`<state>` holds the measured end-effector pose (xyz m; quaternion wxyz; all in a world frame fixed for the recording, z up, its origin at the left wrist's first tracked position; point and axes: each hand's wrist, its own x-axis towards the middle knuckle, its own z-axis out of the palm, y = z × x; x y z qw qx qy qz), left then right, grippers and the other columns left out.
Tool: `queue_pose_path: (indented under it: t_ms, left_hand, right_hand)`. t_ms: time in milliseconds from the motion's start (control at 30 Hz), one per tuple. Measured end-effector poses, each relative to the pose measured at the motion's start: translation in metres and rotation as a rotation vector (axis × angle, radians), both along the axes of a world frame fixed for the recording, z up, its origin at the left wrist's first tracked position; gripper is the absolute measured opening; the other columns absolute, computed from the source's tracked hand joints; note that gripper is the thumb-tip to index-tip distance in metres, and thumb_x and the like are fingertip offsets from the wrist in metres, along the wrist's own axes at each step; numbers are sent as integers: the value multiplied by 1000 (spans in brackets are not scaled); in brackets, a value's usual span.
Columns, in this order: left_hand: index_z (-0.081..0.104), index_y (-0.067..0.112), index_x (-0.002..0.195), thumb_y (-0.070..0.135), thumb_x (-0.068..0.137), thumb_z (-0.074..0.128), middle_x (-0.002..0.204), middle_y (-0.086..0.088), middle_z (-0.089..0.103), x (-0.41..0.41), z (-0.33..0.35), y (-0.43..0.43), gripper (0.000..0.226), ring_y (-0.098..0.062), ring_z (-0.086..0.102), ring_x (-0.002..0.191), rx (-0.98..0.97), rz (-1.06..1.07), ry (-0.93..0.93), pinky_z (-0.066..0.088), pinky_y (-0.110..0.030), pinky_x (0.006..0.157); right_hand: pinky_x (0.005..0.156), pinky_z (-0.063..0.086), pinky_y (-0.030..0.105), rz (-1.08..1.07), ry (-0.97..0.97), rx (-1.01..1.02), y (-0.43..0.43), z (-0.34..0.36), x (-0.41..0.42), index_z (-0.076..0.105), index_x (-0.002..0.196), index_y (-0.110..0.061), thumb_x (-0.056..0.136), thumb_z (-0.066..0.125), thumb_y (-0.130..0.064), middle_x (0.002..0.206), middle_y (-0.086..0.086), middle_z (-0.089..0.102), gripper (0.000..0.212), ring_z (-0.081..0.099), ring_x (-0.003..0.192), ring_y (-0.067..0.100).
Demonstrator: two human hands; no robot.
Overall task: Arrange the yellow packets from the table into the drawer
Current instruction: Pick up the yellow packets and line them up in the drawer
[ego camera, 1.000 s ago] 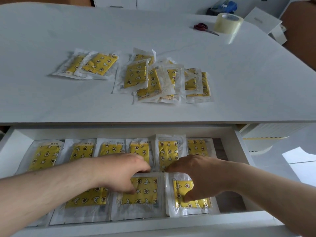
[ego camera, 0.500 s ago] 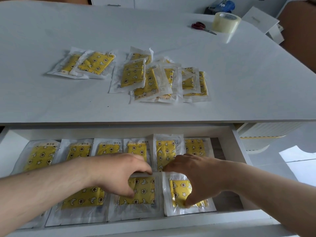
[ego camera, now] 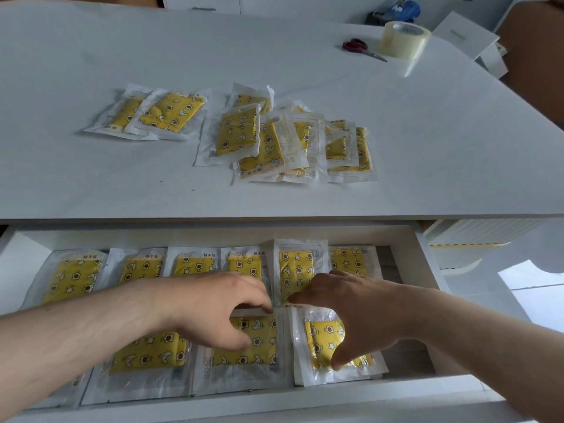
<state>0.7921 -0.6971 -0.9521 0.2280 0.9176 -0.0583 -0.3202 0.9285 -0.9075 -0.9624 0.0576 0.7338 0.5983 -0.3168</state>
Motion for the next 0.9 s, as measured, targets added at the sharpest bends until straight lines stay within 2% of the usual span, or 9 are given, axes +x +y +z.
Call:
queue_pose_path:
  t_ms: [67, 133, 233, 333, 467, 567, 667, 800, 900]
  left_hand:
    - [47, 40, 138, 44, 87, 54, 146, 21, 41, 0, 7, 1, 51, 2, 36, 132, -170, 110, 110, 30, -24, 110]
    - [52, 36, 135, 42, 79, 46, 142, 17, 46, 1, 13, 2, 57, 8, 39, 125, -329, 197, 202, 31, -11, 99]
    - [55, 26, 133, 35, 75, 38, 130, 19, 49, 2, 13, 4, 61, 25, 42, 109, -473, 248, 247, 30, 6, 81]
    - [54, 22, 134, 33, 77, 35, 134, 14, 52, 1, 9, 5, 61, 22, 44, 114, -514, 251, 245, 31, 5, 85]
    - [56, 22, 133, 33, 78, 39, 132, 9, 56, 2, 19, 8, 59, 8, 50, 115, -453, 296, 235, 38, -3, 88]
    - [55, 25, 134, 26, 95, 47, 125, 16, 52, 6, 29, 24, 40, 11, 47, 109, -278, 302, 223, 35, -1, 83]
    - [55, 23, 133, 17, 99, 43, 121, 14, 49, 5, 30, 48, 37, 4, 46, 106, -92, 318, 288, 33, -1, 81]
    - [57, 18, 130, 14, 98, 42, 126, 1, 56, -10, 18, 68, 36, -11, 55, 112, -54, 364, 420, 47, -25, 97]
    - [59, 15, 127, 23, 80, 49, 132, -11, 57, -17, 7, 71, 49, -25, 56, 119, -67, 401, 475, 50, -35, 100]
  right_hand:
    - [115, 22, 32, 7, 15, 12, 1, 1, -2, 10, 151, -46, 75, 73, -57, 155, -18, 23, 99, 24, 142, 9]
    - [115, 22, 31, 21, 17, 20, 2, -1, -4, 11, 151, -45, 76, 73, -56, 155, -17, 26, 98, 25, 141, 9]
    - [114, 19, 29, 33, 9, 10, 3, -3, -5, 13, 152, -43, 77, 72, -56, 156, -16, 27, 96, 26, 141, 9]
    - [115, 22, 31, 34, 3, 8, 3, -3, -6, 12, 152, -43, 77, 71, -58, 156, -15, 27, 97, 27, 141, 9]
    - [116, 22, 32, 7, -9, 12, 3, 2, -7, 8, 151, -45, 77, 67, -64, 157, -16, 24, 96, 24, 142, 10]
    - [117, 24, 31, -22, -14, 67, 11, 9, -12, 10, 152, -43, 80, 60, -67, 157, -16, 24, 90, 22, 143, 8]
    - [116, 19, 30, 15, 3, 82, 25, 15, -25, 15, 153, -39, 85, 56, -65, 158, -16, 22, 83, 19, 145, 8]
    - [115, 21, 29, 54, 42, 85, 43, 15, -38, 23, 153, -32, 89, 55, -60, 157, -11, 27, 77, 24, 144, 11]
    - [115, 29, 35, 52, 52, 65, 49, 10, -41, 25, 152, -29, 89, 54, -59, 153, -7, 30, 75, 28, 140, 14]
